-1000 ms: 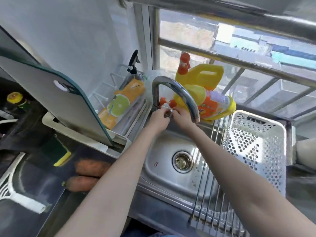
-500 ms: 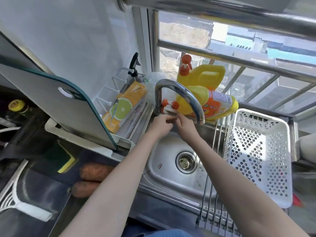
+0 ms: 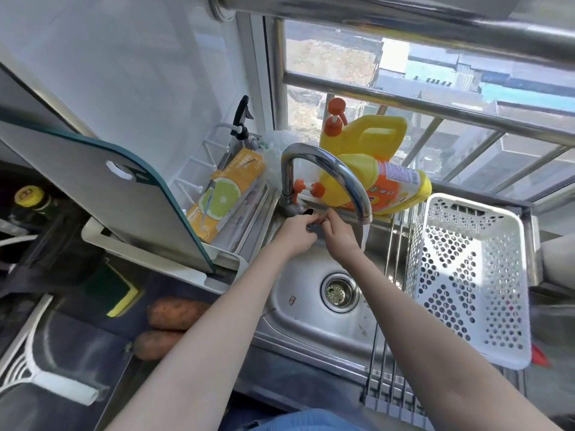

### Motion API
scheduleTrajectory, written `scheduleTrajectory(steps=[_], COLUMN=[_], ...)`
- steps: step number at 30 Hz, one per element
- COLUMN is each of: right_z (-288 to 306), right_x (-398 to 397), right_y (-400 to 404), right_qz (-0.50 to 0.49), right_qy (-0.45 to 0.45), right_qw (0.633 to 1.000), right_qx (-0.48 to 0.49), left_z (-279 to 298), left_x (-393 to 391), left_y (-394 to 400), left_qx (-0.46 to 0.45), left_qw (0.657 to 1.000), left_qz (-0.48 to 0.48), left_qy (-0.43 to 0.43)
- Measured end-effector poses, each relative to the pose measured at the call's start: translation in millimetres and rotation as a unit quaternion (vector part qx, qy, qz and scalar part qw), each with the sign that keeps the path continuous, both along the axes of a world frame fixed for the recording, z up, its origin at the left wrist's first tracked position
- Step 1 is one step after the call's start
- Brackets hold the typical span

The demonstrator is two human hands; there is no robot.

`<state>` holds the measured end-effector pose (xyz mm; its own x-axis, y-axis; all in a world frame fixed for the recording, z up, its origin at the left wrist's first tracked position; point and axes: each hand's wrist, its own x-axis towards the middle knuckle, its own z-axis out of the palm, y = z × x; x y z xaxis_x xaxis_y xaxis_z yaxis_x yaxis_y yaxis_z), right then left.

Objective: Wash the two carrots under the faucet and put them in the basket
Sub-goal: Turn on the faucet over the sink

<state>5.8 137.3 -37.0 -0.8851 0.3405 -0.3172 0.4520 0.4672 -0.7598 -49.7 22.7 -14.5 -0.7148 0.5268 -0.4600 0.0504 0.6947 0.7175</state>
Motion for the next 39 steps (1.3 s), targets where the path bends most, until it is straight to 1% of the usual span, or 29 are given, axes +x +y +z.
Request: scheduleTrajectory(steps=[10, 14, 18, 21, 24, 26, 27, 29, 30, 32, 34, 36, 39], right_z=[-3.1, -4.5, -1.1, 6.0, 12.8, 13.1, 10.8, 1.9, -2.5, -2.2, 4.0, 6.6, 10.0], right_x=[0.8, -1.6, -1.3, 8.1, 29.0, 46.0, 53.6, 68.9, 75.4, 85.4, 89.8, 90.5, 89.2], right_y=[-0.3, 2.4, 3.8, 3.9, -0.6, -6.0, -9.4, -18.5, -24.9, -44.1, -70.9, -100.1, -138.8], right_qz=[-0.016, -0.018, -0.03, -0.065, -0.123, -0.155, -0.149, -0.097, -0.071, -0.017, 0.057, 0.135, 0.248], right_qy=[0.008, -0.002, -0.006, 0.01, 0.041, 0.02, -0.007, -0.061, -0.065, -0.04, -0.01, 0.034, 0.099], right_qw=[0.999, 0.998, 0.99, 0.98, 0.954, 0.939, 0.947, 0.98, 0.989, 0.998, 0.998, 0.99, 0.963], right_qx=[-0.043, -0.066, -0.137, -0.188, -0.27, -0.306, -0.283, -0.164, -0.111, -0.052, -0.024, 0.0, 0.041], left_z=[-0.6, 1.7, 5.1, 5.8, 5.2, 3.4, 2.5, 2.4, 3.0, 4.7, 5.4, 6.7, 11.8], left_x=[-1.1, 0.3, 1.6, 2.6, 11.2, 20.5, 26.0, 40.0, 48.1, 66.0, 83.4, 97.3, 107.0], left_y=[-0.1, -0.5, -2.1, -8.0, -19.0, -30.7, -36.9, -53.0, -62.5, -85.7, -111.2, -132.9, -154.6], left_qx=[-0.003, -0.007, -0.005, 0.004, 0.025, 0.027, 0.027, 0.042, 0.055, 0.073, 0.077, 0.095, 0.096], left_qw=[1.0, 1.0, 1.0, 1.0, 1.0, 0.999, 0.998, 0.995, 0.992, 0.984, 0.969, 0.949, 0.926], left_qz=[-0.002, -0.008, -0.011, -0.02, -0.003, 0.029, 0.047, 0.083, 0.102, 0.148, 0.218, 0.286, 0.336], left_qy=[-0.009, -0.001, 0.003, 0.011, 0.008, 0.006, 0.011, 0.029, 0.04, 0.072, 0.092, 0.087, 0.141])
